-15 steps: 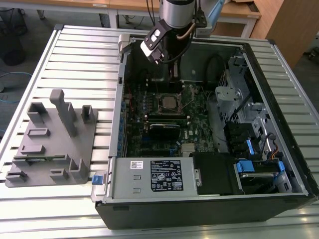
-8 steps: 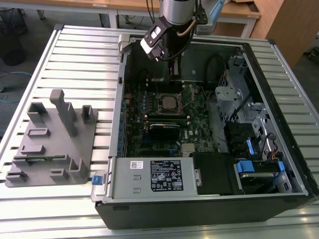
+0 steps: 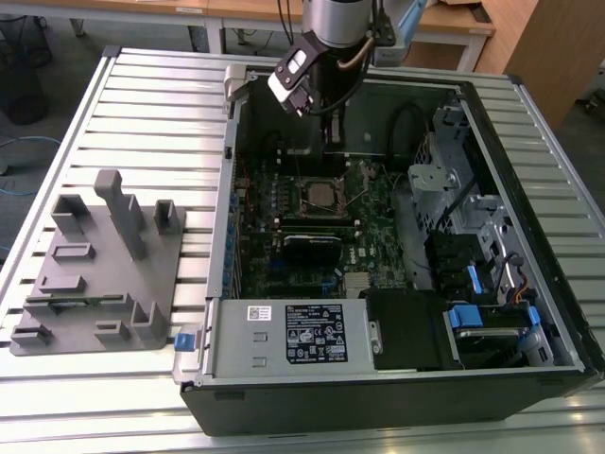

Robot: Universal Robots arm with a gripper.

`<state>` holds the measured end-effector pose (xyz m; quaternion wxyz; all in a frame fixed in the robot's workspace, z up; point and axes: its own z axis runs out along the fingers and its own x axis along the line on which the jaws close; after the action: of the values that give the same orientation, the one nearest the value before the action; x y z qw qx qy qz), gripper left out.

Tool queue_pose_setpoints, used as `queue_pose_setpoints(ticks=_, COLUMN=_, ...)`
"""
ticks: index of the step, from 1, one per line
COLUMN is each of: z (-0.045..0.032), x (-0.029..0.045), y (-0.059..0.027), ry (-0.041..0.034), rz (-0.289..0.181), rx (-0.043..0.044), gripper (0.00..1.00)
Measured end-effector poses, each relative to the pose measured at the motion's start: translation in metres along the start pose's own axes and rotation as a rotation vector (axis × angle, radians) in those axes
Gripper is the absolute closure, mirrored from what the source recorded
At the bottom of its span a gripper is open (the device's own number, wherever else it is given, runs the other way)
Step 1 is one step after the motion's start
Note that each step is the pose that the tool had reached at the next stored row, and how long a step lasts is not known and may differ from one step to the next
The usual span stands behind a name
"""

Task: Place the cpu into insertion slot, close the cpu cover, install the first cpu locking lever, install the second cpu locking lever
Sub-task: 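Close the cpu cover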

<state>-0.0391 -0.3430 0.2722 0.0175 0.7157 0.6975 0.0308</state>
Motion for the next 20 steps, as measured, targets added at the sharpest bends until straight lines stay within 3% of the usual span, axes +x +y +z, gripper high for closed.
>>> queue_pose_setpoints(ticks=12, z=0.0013, x=0.0004, y=0.0175, ry=0.0000, rz=0.000, rx=-0.0001, gripper=0.90)
queue_pose_setpoints(ticks=20, z=0.0014, x=0.0005, y=0.0190, ry=0.0001, rz=0.000, rx=0.0000, gripper=0.90)
